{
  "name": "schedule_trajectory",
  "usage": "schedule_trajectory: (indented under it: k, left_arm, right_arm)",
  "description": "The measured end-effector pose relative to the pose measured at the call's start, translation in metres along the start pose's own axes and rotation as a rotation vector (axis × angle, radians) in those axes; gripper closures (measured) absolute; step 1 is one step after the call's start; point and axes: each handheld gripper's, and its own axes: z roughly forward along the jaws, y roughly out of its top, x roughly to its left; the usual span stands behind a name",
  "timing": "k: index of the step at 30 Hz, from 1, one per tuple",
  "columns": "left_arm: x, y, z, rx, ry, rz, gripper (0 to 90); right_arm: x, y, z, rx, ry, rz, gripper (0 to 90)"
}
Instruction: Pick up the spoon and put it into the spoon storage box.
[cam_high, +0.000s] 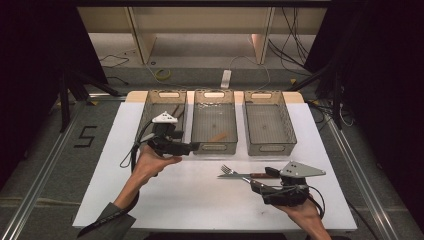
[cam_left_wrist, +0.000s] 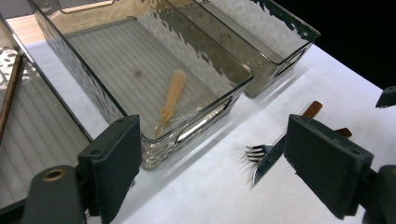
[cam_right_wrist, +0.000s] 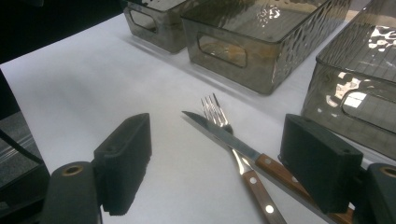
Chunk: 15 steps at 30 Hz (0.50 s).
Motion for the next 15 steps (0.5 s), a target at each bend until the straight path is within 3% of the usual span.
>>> schedule_trajectory:
  k: [15]
  left_arm:
    - [-0.006,-0.029,-0.019,-0.045,-0.005,0.025,18.5]
  right_arm:
    - [-0.013,0.008,0.000,0.031,-0.015,-0.005,25.3]
